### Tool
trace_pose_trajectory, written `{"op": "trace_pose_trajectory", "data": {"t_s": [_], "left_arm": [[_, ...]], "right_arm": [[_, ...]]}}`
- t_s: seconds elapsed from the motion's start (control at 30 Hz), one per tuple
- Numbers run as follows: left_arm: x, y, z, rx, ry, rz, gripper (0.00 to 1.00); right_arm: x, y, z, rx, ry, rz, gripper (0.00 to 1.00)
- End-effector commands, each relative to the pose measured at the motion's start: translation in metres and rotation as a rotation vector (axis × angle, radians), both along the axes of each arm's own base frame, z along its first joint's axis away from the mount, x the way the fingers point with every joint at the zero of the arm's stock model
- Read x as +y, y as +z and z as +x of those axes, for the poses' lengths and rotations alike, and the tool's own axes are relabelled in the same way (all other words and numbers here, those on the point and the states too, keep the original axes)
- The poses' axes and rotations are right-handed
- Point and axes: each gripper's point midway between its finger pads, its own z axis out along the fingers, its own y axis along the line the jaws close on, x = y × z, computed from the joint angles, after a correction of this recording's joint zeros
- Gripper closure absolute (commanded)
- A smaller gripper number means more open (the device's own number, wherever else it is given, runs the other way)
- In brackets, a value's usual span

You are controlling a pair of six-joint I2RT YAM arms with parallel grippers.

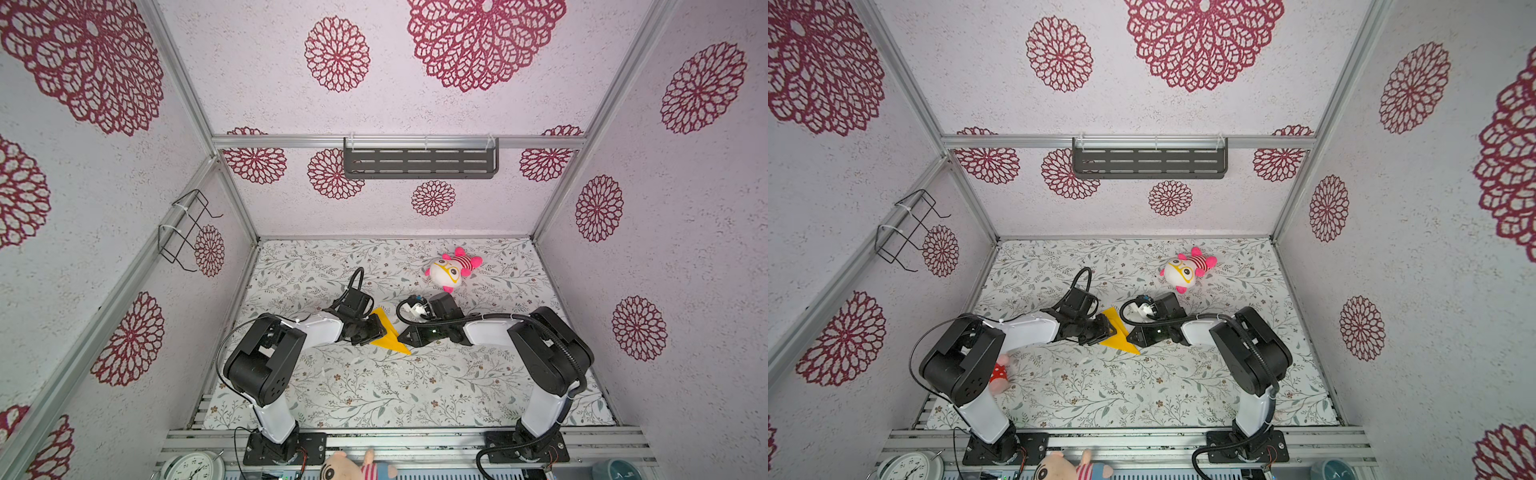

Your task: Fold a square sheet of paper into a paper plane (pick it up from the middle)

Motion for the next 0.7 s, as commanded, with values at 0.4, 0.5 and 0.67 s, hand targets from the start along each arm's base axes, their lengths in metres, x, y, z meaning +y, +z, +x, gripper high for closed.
{"op": "trace_pose_trajectory", "data": {"t_s": [0.4, 0.5, 0.67], "left_arm": [[0.015, -0.031, -0.015, 0.094, 0.008, 0.106, 0.54], [0.016, -0.034, -0.016, 0.107, 0.010, 0.119, 0.54], [0.018, -0.036, -0.017, 0.117, 0.013, 0.133, 0.54]], "right_arm": [[0.015, 0.006, 0.002, 0.001, -0.075, -0.003, 0.71], [0.016, 0.002, 0.001, 0.011, -0.071, -0.006, 0.73], [0.016, -0.005, -0.001, 0.025, -0.057, -0.013, 0.77]]}}
